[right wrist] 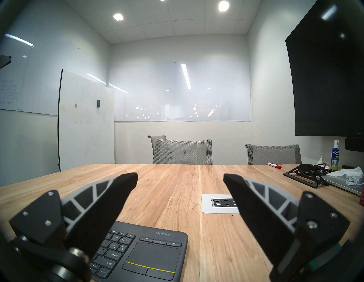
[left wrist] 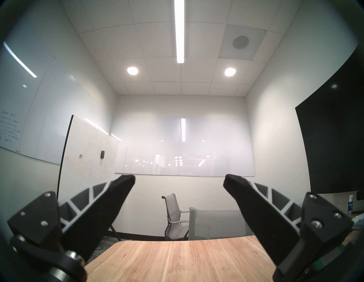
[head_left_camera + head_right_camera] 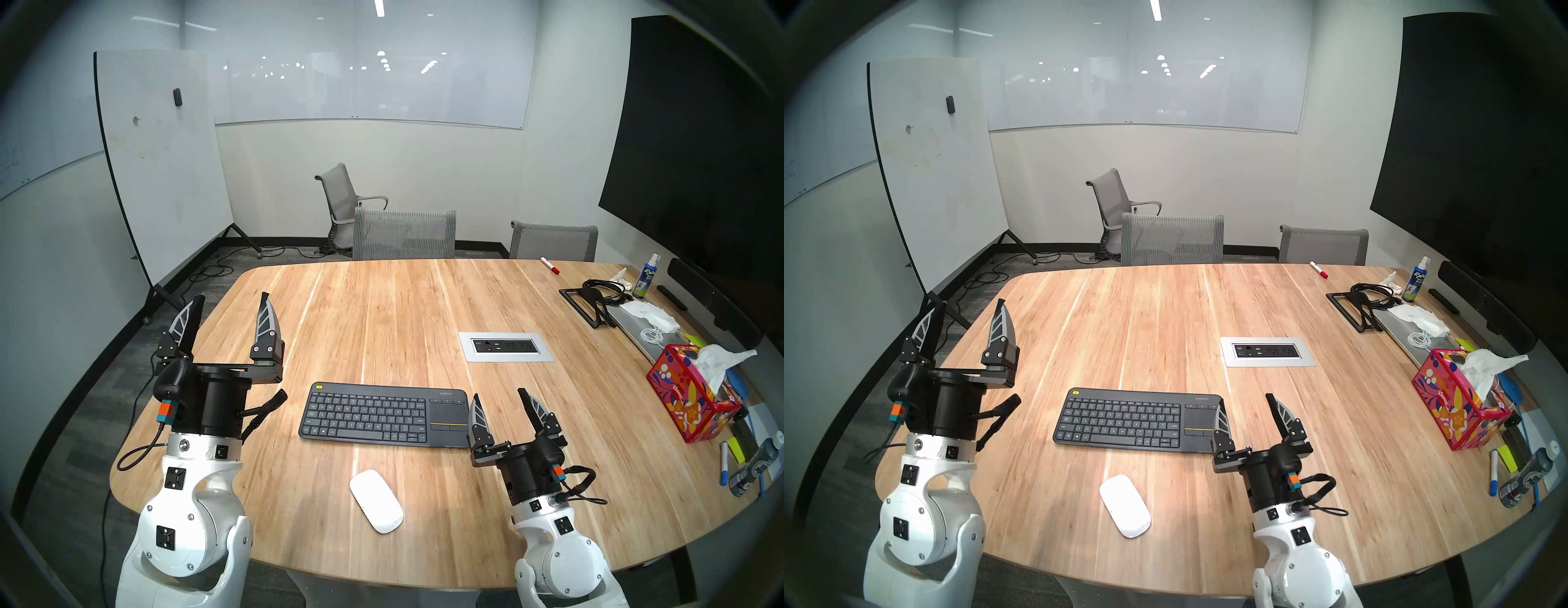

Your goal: Put the mouse beside the keyboard

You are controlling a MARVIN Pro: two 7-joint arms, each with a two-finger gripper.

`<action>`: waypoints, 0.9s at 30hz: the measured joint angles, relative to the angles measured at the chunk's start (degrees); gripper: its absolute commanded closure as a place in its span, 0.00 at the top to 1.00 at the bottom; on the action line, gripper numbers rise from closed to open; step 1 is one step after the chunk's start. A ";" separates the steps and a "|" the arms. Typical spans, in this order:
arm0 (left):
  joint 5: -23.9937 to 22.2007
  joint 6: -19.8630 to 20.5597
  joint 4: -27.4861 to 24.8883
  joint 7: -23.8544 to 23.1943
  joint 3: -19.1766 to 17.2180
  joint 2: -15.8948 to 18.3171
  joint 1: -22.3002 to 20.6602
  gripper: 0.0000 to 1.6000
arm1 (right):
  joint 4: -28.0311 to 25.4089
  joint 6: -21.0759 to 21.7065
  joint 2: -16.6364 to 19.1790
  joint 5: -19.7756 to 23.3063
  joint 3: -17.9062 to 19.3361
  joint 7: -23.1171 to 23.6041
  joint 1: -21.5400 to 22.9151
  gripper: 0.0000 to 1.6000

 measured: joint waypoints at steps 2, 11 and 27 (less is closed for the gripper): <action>0.00 0.00 0.01 0.00 0.00 0.00 0.00 1.00 | -0.15 0.01 0.35 0.21 0.33 0.42 -0.46 1.00; 0.00 0.00 0.02 0.00 0.00 0.00 0.00 1.00 | -1.83 0.09 2.17 1.85 2.58 2.55 -3.07 1.00; 0.00 0.00 0.04 0.01 0.00 -0.01 0.00 1.00 | -8.21 1.03 4.62 2.85 0.99 6.94 -11.55 1.00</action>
